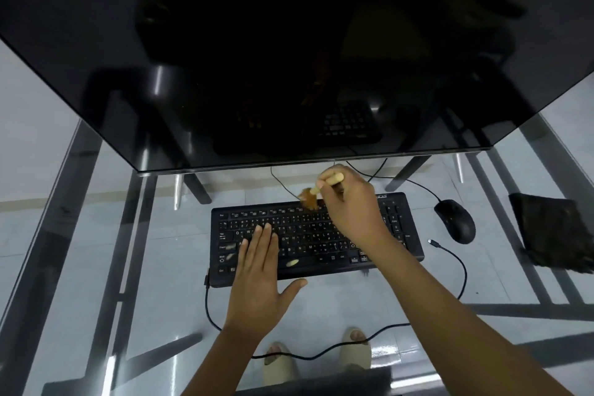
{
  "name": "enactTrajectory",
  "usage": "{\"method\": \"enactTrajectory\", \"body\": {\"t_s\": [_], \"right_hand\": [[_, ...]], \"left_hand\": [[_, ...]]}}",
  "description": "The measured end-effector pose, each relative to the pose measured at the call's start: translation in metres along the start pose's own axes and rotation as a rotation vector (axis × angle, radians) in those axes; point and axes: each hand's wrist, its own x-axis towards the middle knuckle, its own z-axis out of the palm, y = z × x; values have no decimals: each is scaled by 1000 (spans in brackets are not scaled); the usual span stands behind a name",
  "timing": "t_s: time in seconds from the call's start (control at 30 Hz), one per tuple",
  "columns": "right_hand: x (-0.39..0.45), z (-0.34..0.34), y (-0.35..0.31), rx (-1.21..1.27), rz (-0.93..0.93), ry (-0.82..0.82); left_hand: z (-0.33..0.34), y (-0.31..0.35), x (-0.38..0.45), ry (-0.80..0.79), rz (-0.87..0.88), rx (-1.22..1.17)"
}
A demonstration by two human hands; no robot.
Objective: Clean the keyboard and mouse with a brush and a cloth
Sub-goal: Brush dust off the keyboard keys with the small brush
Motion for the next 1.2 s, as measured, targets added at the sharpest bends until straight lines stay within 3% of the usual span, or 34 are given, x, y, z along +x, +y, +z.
{"method": "enactTrajectory", "body": {"t_s": [0.1, 0.13, 0.2, 0.27, 0.37, 0.4, 0.47, 0.53, 0.67, 0.7, 0.77, 0.83, 0.93, 0.97, 1.07, 1.1, 1.2], "right_hand": [[-3, -1, -2, 34, 141, -206], [-4, -1, 1, -21, 117, -195], [-6, -6, 0, -52, 18, 1], [-10, -14, 2, 70, 35, 40], [-23, -18, 3, 119, 189, -275], [-26, -16, 6, 49, 134, -254], [-32, -17, 13, -19, -1, -5], [-38, -22, 17, 48, -21, 130], [-55, -26, 22, 104, 126, -181], [-57, -26, 26, 50, 79, -165], [-54, -32, 32, -16, 26, 60], [-49, -41, 36, 83, 99, 152], [-43, -49, 35, 141, 234, -157], [-41, -50, 38, 78, 199, -166], [-29, -60, 41, -25, 103, 154], [-26, -63, 45, 19, 117, 186], [-20, -65, 44, 98, 215, -49]], "left_hand": [[0, -1, -1, -7, -2, 4], [0, 0, -1, -5, -4, 5], [-2, 3, 1, 8, -20, -8], [-3, 7, 4, 32, -52, -43], [-5, 10, 10, 45, -63, -78], [-6, 11, 12, 46, -60, -78], [-8, 14, 17, 38, -49, -73], [-9, 17, 22, 33, -26, -65], [-7, 21, 27, -18, 16, -51], [-6, 22, 28, -35, 24, -41], [-4, 26, 30, -64, 42, -9], [-2, 29, 32, -77, 56, 3], [2, 33, 34, -95, 78, 8], [3, 35, 36, -101, 81, 17], [5, 42, 42, -108, 87, 42], [7, 46, 45, -111, 97, 46], [10, 50, 50, -109, 113, 47]]}}
